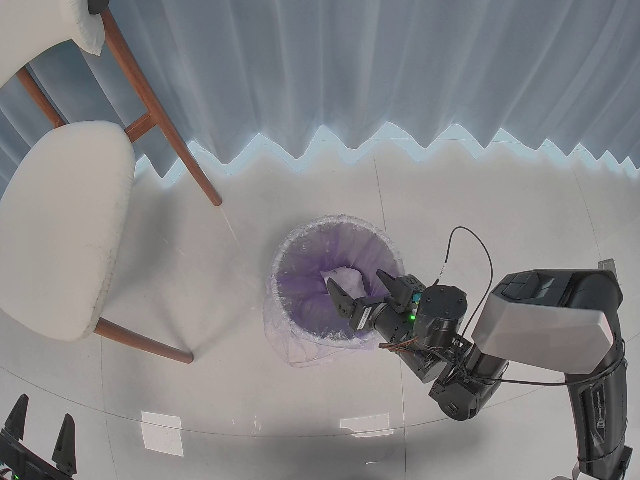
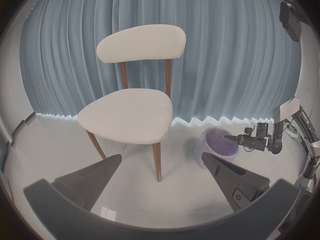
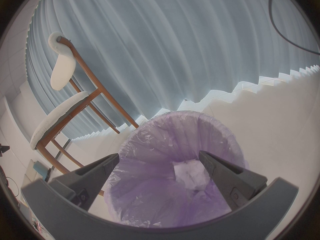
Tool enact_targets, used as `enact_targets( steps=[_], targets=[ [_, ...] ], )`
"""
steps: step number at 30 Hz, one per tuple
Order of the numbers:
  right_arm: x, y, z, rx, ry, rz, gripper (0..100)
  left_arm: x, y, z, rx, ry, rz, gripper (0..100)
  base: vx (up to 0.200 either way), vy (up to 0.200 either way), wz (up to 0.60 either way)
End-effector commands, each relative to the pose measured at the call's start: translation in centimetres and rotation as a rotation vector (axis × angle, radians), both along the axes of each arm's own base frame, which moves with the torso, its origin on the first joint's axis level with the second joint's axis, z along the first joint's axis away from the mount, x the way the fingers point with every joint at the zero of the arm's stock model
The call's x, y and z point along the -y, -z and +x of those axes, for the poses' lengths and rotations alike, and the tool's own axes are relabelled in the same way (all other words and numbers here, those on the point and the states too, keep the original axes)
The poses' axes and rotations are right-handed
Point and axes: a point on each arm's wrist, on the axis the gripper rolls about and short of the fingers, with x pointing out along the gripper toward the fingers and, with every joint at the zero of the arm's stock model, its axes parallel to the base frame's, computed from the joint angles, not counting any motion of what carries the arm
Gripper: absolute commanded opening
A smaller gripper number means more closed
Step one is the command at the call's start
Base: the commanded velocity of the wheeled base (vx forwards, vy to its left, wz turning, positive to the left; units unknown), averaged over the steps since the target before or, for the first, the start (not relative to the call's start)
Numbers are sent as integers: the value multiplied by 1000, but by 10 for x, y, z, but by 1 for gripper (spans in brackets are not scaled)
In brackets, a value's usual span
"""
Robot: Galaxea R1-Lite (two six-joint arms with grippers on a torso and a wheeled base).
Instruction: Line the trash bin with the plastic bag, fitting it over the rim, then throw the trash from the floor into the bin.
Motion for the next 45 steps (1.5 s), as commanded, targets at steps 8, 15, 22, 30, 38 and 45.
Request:
enact_targets(
  steps=[8, 15, 22, 30, 38, 45],
  targets=[
    [1, -8, -7, 11, 17, 13, 100, 0, 5, 0, -1, -1, 0, 100, 0, 0, 0],
    [12, -24, -20, 9, 19, 11, 100, 0, 5, 0, -1, -1, 0, 100, 0, 0, 0],
    [26, -42, -36, 9, 22, 13, 100, 0, 5, 0, -1, -1, 0, 100, 0, 0, 0],
    [41, -57, -54, 3, 28, 16, 100, 0, 5, 0, -1, -1, 0, 100, 0, 0, 0],
    [61, -73, -77, -9, 51, 35, 100, 0, 5, 0, -1, -1, 1, 100, 0, 0, 0],
    [80, -89, -95, 4, 67, 60, 100, 0, 5, 0, -1, -1, 0, 100, 0, 0, 0]
  ],
)
